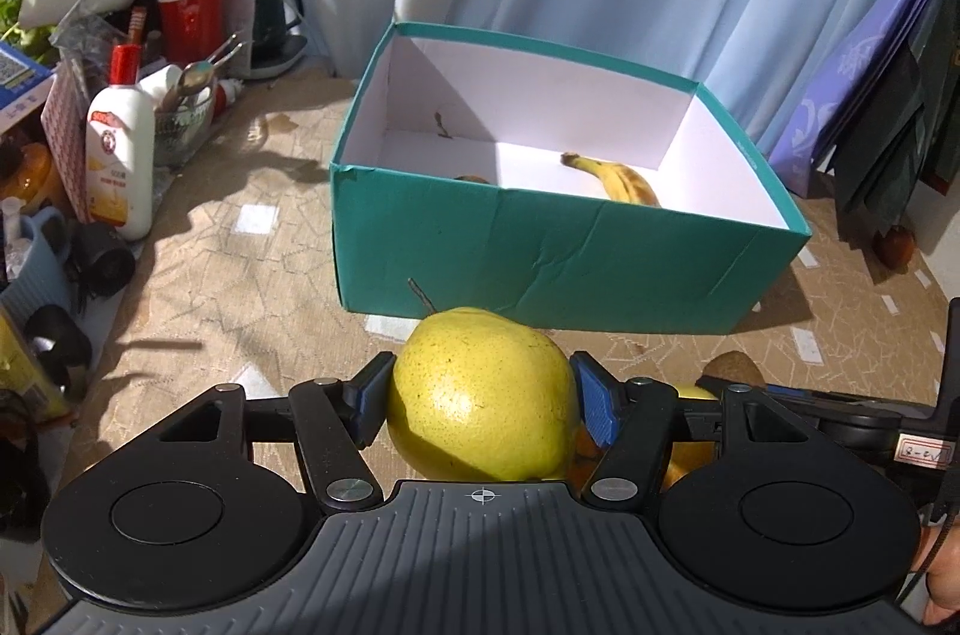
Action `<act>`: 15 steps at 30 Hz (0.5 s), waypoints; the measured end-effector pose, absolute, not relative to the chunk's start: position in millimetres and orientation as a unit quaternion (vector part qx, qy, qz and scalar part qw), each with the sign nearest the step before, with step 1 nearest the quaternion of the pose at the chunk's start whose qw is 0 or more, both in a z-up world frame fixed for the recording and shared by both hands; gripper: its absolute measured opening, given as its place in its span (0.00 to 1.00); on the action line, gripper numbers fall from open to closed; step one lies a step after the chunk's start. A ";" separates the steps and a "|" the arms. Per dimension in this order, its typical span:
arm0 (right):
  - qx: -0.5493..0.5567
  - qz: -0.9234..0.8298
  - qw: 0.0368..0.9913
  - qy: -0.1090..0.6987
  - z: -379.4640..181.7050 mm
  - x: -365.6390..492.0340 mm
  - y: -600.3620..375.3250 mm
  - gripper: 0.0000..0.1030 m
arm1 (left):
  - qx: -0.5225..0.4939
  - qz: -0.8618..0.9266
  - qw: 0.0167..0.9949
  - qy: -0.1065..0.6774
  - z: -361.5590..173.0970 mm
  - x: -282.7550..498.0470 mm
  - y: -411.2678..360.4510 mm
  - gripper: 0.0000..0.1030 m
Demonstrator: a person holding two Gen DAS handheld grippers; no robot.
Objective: Organize fruits
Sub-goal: 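Carry the pear into the box with the left gripper while the right gripper lifts the kiwi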
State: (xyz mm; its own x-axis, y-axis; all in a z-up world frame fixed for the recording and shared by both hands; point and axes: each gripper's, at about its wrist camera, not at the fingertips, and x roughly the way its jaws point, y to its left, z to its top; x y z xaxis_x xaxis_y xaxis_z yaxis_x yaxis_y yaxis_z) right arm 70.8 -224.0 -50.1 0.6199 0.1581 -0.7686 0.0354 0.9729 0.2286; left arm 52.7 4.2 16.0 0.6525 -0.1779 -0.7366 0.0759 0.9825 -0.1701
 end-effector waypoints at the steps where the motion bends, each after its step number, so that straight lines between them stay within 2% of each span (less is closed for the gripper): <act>1: 0.109 0.043 0.894 0.433 -50.5 70.4 -220.4 0.37 | -0.061 -0.070 0.907 0.410 16.8 52.6 4.1 0.65; 15: 0.063 0.006 0.930 0.363 -25.0 36.7 -217.5 0.36 | -0.042 -0.086 0.916 0.390 39.6 66.1 -10.4 0.66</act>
State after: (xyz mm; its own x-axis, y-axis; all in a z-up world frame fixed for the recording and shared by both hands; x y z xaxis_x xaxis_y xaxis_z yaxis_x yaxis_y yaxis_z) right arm 36.7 -217.5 -25.0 0.7367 0.0569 -0.6738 0.0349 0.9919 0.1218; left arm 66.1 -10.4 39.6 0.6804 -0.1899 -0.7078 0.1245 0.9818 -0.1437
